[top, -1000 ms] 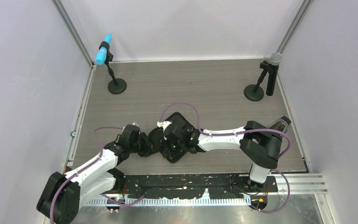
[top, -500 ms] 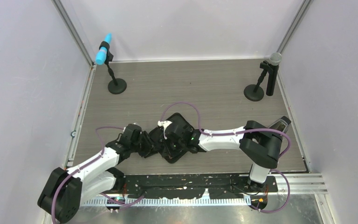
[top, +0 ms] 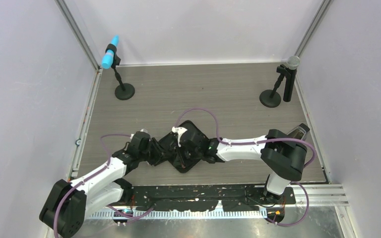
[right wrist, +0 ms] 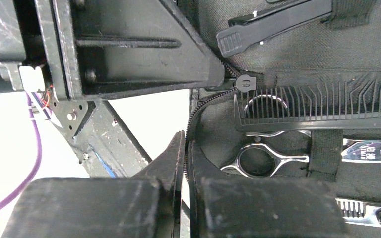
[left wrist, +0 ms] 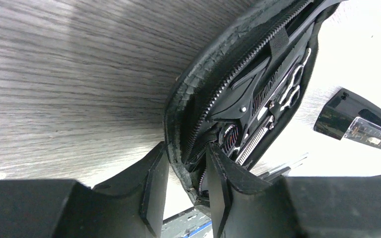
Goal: Sort the hair-cutting tools
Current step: Place the comb in the hairdressing tool bag.
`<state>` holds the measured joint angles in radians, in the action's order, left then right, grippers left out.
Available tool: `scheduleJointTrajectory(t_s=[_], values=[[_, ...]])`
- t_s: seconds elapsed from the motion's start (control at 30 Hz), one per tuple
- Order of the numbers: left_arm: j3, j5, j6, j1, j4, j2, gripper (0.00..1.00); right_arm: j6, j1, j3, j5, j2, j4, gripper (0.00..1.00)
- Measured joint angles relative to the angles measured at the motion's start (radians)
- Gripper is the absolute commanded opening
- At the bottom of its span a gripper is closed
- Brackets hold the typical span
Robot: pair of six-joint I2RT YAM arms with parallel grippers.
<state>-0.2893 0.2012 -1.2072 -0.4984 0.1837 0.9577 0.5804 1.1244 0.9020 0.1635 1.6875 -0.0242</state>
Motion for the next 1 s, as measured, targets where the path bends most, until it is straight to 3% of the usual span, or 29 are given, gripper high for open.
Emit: scheduleJointTrajectory(t_s=[0.3, 0.6, 0.67, 0.7, 0.8, 1.0], values=[[0.058, 0.013, -0.025, -0.003, -0.09, -0.028, 0.21, 0.018, -0.005, -0.053, 0.0, -0.029, -0.039, 0.05], [0.126, 0.021, -0.02, -0.004, -0.147, -0.147, 0.0, 0.02, -0.008, -0.07, -0.002, -0.043, -0.049, 0.05], [0.133, 0.024, -0.016, -0.004, -0.165, -0.153, 0.0, 0.017, -0.008, -0.07, -0.005, -0.049, -0.049, 0.1], [0.137, 0.027, -0.016, -0.004, -0.179, -0.153, 0.0, 0.015, -0.009, -0.07, -0.009, -0.052, -0.046, 0.19], [0.146, 0.038, -0.015, -0.004, -0.216, -0.153, 0.0, -0.001, -0.009, -0.066, -0.029, -0.071, -0.011, 0.32], [0.148, 0.05, -0.014, -0.004, -0.257, -0.155, 0.0, -0.109, 0.02, 0.035, -0.169, -0.136, 0.163, 0.41]])
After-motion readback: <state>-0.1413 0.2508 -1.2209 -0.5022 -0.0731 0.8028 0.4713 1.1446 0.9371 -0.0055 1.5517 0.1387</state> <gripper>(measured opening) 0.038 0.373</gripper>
